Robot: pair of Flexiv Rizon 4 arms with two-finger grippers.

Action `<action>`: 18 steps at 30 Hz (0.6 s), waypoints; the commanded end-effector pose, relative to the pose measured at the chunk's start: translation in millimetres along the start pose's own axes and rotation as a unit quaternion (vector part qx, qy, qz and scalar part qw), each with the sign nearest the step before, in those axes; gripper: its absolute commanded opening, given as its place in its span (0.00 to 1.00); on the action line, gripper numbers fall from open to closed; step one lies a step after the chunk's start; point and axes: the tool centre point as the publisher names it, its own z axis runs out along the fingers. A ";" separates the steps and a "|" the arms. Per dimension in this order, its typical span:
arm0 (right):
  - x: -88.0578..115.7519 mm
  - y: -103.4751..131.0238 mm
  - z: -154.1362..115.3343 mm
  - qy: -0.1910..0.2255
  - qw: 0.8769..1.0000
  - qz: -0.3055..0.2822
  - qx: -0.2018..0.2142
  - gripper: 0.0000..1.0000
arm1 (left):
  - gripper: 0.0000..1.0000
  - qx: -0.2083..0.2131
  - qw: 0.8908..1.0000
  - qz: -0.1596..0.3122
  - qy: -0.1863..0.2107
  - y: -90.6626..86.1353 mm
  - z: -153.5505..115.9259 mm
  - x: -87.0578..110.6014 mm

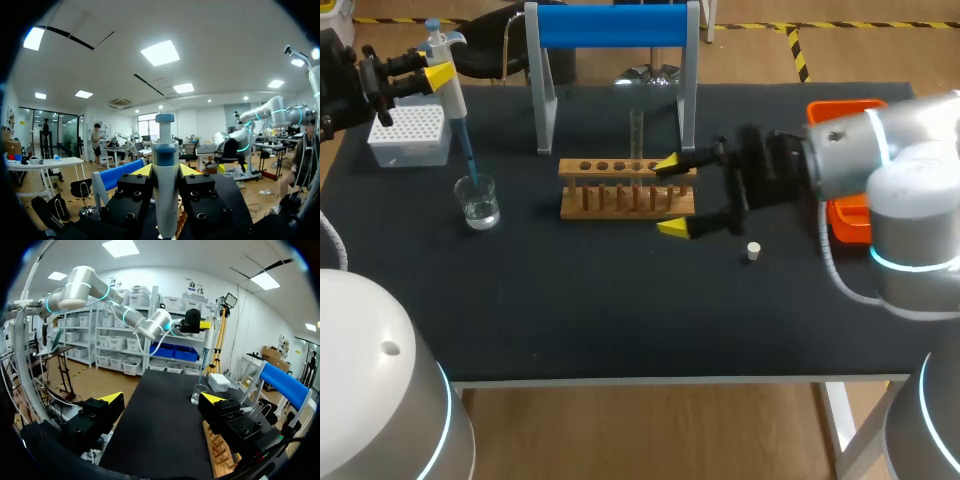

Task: Invert the test tube, pick up the pipette, mount the tip to pipette, aspirate from beaker and dispense into the tube, eject the tip, return the pipette, and cap with the stopper.

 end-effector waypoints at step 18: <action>-12.6 14.9 144.5 -0.099 0.992 0.044 0.072 1.00 | 0.00 0.001 1.000 0.001 0.002 0.6 -1.1 -0.9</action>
